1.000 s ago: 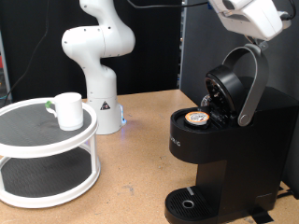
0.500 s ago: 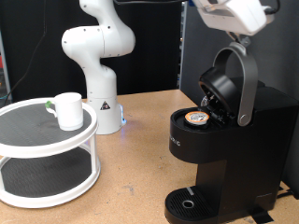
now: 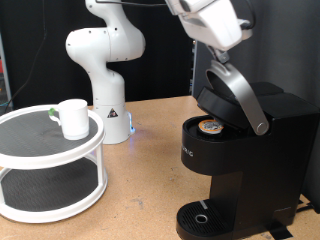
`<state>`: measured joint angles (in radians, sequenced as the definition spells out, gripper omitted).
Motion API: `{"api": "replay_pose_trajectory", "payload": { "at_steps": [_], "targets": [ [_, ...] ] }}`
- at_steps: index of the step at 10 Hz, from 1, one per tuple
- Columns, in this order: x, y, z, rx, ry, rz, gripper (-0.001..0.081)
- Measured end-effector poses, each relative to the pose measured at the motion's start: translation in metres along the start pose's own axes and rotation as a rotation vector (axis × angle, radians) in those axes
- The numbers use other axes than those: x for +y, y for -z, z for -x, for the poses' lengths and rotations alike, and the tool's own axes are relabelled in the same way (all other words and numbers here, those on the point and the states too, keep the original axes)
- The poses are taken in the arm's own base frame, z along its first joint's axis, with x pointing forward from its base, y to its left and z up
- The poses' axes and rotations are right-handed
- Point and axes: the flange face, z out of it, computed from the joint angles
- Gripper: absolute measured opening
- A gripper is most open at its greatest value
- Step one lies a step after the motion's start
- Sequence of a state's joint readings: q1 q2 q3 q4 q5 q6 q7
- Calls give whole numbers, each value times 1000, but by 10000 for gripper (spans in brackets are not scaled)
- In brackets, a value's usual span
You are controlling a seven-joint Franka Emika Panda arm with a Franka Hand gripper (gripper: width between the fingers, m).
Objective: Make a cup of coffee with the keurig machine
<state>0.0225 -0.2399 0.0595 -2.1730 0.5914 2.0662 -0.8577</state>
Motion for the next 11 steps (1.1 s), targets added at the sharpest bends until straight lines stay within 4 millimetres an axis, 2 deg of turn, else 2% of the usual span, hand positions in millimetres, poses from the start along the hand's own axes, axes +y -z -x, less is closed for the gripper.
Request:
{"api": "replay_pose_trajectory", "payload": {
  "at_steps": [5, 8, 11],
  "targets": [
    [25, -4, 24, -56, -24, 41, 2],
    [49, -22, 45, -105, -52, 93, 2],
    [65, -39, 57, -116, -80, 108, 2]
  ]
}}
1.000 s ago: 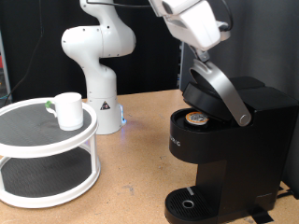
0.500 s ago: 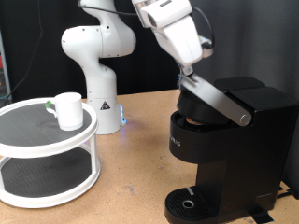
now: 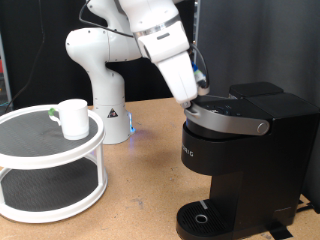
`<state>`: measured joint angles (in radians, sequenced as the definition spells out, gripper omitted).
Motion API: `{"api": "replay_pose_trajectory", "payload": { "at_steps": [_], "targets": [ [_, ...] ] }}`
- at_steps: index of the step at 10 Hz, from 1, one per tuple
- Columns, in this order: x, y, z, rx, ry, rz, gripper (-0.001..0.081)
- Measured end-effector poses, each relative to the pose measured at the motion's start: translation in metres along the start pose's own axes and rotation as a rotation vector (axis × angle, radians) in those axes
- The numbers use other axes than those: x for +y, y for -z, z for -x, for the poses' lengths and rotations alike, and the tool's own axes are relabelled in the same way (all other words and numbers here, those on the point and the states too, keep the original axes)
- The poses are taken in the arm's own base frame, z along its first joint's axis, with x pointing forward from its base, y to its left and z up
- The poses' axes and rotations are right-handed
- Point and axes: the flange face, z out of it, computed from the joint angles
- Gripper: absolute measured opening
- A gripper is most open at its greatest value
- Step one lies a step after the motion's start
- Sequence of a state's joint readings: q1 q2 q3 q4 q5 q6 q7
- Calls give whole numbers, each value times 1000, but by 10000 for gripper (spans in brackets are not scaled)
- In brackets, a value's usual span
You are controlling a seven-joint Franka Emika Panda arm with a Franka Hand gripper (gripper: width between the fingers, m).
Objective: Make a cup of coffee with the keurig machine
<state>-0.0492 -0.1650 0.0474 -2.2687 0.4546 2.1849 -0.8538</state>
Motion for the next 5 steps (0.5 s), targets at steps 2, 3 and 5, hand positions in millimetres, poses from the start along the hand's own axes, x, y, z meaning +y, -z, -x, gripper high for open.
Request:
{"api": "replay_pose_trajectory", "payload": {
  "at_steps": [2, 3, 5],
  "targets": [
    [7, -12, 4, -9, -14, 2, 2],
    [10, -19, 6, -17, -18, 1, 2],
    [15, -29, 8, -24, -25, 4, 2]
  ]
}}
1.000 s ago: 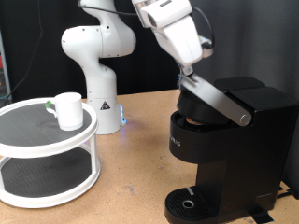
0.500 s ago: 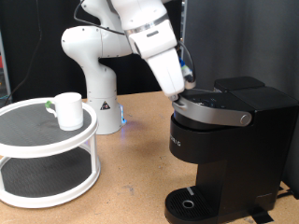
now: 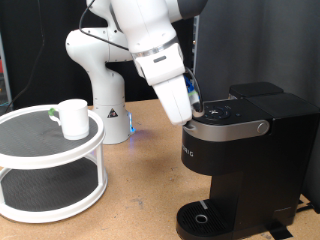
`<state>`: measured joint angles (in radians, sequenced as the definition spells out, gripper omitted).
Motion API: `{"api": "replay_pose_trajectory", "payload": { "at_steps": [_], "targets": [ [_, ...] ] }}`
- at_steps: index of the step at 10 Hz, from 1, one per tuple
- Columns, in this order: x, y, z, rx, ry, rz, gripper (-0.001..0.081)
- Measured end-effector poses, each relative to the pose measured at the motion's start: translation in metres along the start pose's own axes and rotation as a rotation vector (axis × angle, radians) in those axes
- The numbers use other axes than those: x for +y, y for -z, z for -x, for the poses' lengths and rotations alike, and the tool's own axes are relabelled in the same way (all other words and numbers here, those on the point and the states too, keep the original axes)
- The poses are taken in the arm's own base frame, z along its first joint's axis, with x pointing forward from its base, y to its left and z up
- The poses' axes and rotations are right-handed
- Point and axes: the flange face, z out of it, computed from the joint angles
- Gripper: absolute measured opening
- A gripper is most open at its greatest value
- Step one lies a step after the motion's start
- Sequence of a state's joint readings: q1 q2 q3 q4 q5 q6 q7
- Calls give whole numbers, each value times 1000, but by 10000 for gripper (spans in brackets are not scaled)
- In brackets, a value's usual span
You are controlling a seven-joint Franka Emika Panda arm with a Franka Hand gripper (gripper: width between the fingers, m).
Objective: Make a cup of coffee with the keurig machine
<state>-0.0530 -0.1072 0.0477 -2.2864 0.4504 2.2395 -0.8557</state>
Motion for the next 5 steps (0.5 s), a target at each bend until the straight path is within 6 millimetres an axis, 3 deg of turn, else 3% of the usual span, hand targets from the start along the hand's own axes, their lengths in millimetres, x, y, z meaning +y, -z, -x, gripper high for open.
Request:
{"api": "replay_pose_trajectory", "payload": {
  "at_steps": [5],
  "targets": [
    [1, -1, 0, 0, 2, 6, 2]
  ]
}}
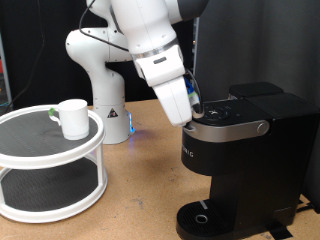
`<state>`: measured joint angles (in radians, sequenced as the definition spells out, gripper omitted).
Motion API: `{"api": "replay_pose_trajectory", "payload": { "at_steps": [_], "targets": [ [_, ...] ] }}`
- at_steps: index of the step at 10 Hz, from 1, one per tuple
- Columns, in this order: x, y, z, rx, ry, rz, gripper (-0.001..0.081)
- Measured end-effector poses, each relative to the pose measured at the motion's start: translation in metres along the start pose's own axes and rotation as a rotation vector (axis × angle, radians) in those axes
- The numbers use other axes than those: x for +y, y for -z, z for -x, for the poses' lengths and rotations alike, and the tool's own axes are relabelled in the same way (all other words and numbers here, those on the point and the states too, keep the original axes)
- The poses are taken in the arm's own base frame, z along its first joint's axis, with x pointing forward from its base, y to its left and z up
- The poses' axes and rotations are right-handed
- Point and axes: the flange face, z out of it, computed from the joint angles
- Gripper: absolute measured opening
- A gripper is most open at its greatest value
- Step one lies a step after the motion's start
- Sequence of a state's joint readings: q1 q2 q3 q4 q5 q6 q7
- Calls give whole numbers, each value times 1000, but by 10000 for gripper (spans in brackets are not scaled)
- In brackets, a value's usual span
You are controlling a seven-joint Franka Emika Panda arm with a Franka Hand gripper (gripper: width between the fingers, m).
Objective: Make a cup of coffee with the keurig machine
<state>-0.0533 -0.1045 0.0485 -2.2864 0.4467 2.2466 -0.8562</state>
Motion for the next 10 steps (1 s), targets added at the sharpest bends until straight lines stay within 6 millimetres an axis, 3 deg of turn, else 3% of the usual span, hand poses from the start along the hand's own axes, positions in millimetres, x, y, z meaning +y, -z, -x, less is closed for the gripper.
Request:
{"api": "replay_pose_trajectory", "payload": {
  "at_steps": [5, 10],
  "targets": [
    [2, 1, 1, 11, 32, -3, 2],
    [20, 9, 28, 24, 133, -11, 2]
  ]
}}
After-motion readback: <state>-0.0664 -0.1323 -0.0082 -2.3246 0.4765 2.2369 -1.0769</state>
